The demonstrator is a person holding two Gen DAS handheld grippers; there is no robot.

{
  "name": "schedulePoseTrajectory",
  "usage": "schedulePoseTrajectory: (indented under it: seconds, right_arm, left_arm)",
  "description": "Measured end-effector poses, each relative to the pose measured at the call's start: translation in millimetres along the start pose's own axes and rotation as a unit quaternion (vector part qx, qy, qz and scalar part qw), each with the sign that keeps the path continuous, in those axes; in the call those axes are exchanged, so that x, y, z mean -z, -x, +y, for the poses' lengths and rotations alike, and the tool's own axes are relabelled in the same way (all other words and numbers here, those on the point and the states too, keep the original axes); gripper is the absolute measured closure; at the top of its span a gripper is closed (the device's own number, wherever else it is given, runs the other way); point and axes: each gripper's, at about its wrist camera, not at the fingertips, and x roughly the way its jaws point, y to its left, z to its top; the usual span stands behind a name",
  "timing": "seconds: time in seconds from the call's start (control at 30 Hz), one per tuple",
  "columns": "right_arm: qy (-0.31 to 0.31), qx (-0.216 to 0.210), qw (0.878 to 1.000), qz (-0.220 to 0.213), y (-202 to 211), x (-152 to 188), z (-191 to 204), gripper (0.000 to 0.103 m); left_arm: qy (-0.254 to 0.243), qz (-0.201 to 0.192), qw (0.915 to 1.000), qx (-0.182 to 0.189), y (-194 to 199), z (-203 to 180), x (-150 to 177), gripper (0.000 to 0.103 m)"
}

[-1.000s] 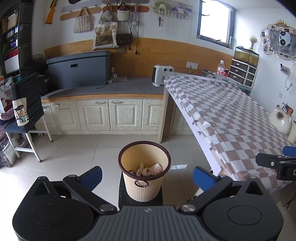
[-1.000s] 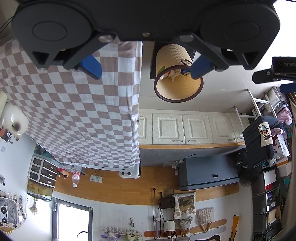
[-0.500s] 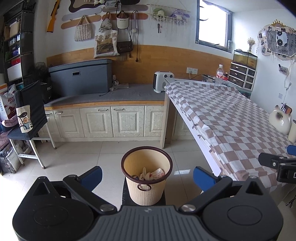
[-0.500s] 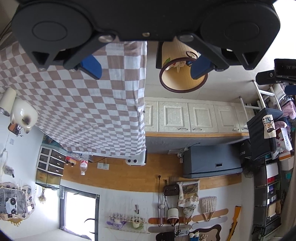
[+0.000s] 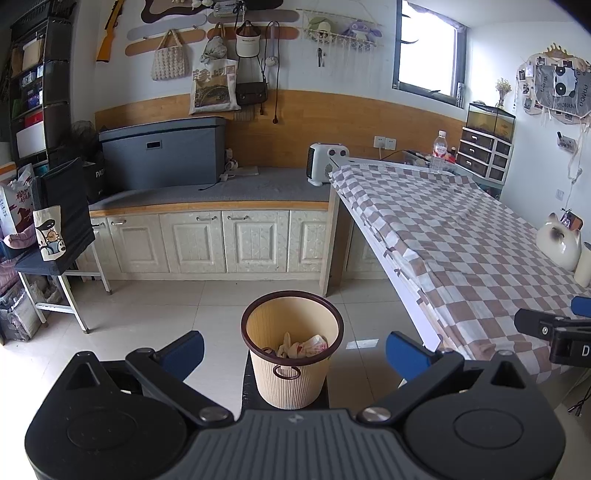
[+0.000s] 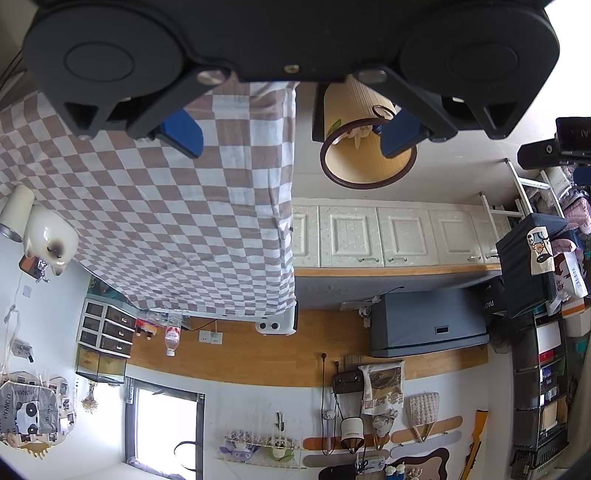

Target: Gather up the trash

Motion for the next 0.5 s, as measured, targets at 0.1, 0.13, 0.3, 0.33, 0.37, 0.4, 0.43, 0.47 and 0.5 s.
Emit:
schedulePoseTrajectory:
  seconds: [0.1,0.13,0.3,0.33,0.37,0.4,0.43,0.47,0.5]
  right_arm:
    - [0.000,0.000,1.000,0.000,0.2,0.1,0.3,0.000]
    - [0.000,0.000,1.000,0.000,0.3,0.0,0.4,0.000]
    - [0.001,-0.001,1.000,0.000,0.3,-0.2,1.2,0.000]
    - [0.002,-0.001,1.000,0.000,-0.1,-0.4,1.4,0.000]
    - [0.002,-0.002,1.000,0.000,-0.3,-0.5,1.4,0.000]
    - [0.002,-0.001,1.000,0.000,0.2,-0.3,1.8,0.000]
    - [0.002,0.000,1.000,-0.001,0.3,-0.3,2.0,0.000]
    - [0.002,0.000,1.000,-0.001,0.1,-0.7,2.3,0.000]
    - [0.002,-0.001,1.000,-0.001,0.0,-0.8,2.2,0.000]
  left_arm:
    - [0.000,-0.001,1.0000,-0.001,0.7,0.2,0.1,0.000]
    - [0.000,-0.001,1.0000,-0.001,0.9,0.3,0.2,0.000]
    - [0.001,0.000,1.0000,0.000,1.0,1.2,0.0,0.000]
    - [0.001,0.000,1.0000,0.000,1.1,1.3,0.1,0.000]
    - [0.000,0.000,1.0000,0.000,1.0,1.4,0.1,0.000]
    - [0.000,0.000,1.0000,0.000,1.0,1.4,0.1,0.000]
    - [0.000,0.000,1.0000,0.000,1.0,1.3,0.1,0.000]
    - [0.000,-0.001,1.0000,0.000,1.1,1.3,0.1,0.000]
    - [0.000,-0.001,1.0000,0.000,1.0,1.1,0.1,0.000]
